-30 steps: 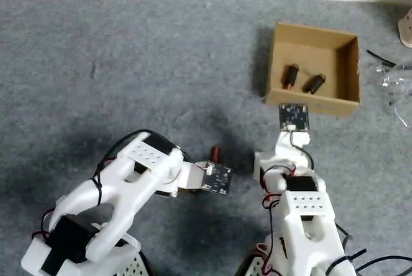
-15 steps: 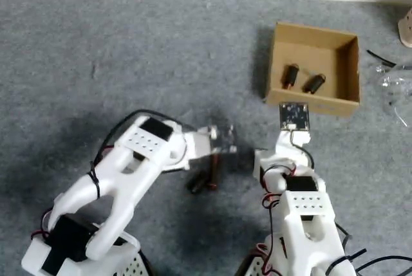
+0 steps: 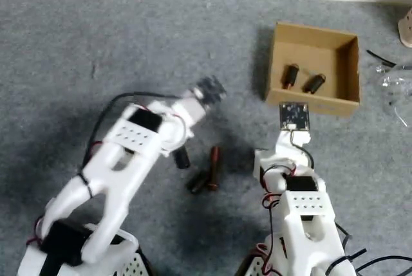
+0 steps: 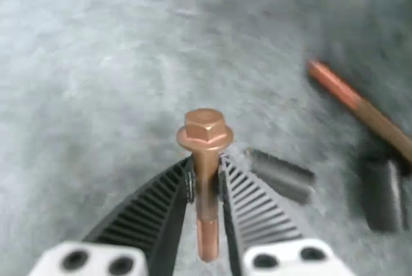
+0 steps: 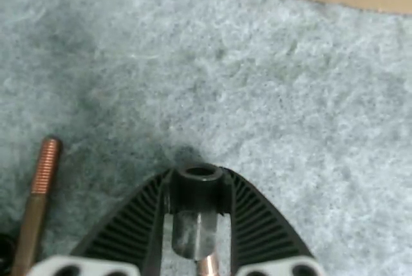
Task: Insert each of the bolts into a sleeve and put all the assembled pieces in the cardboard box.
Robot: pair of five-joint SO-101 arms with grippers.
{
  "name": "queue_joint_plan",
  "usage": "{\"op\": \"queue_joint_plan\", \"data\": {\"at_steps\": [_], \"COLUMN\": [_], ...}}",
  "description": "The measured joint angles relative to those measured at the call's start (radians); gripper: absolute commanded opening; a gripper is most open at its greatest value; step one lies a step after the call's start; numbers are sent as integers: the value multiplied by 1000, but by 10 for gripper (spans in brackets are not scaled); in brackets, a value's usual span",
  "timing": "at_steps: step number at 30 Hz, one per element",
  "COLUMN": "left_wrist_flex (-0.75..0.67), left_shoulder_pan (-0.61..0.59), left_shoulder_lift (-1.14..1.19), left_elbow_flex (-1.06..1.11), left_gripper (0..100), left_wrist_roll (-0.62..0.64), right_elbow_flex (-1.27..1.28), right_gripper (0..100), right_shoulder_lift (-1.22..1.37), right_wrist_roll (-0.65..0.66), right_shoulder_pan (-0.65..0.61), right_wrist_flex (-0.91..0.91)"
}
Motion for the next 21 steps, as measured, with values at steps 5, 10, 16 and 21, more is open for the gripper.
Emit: {"op": "queue_joint_plan", "data": {"at_steps": [5,10,16,21], "left_wrist_flex": [-95,-242,-353,-365], "left_shoulder_pan": [-100,-115,-118,-121], "left_shoulder_lift": [-178,-408,-686,-899], "left_elbow_flex": [64,269,485,603], "left_gripper": [7,7,7,7], "left_wrist_roll": [193,241,247,247], "right_elbow_flex": [0,0,0,0], "right_gripper": [4,4,4,4], "right_shoulder_lift": [0,0,0,0], "right_wrist_roll": [0,0,0,0], "right_shoulder_pan": [0,0,0,0], "right_wrist_flex": [0,0,0,0]}}
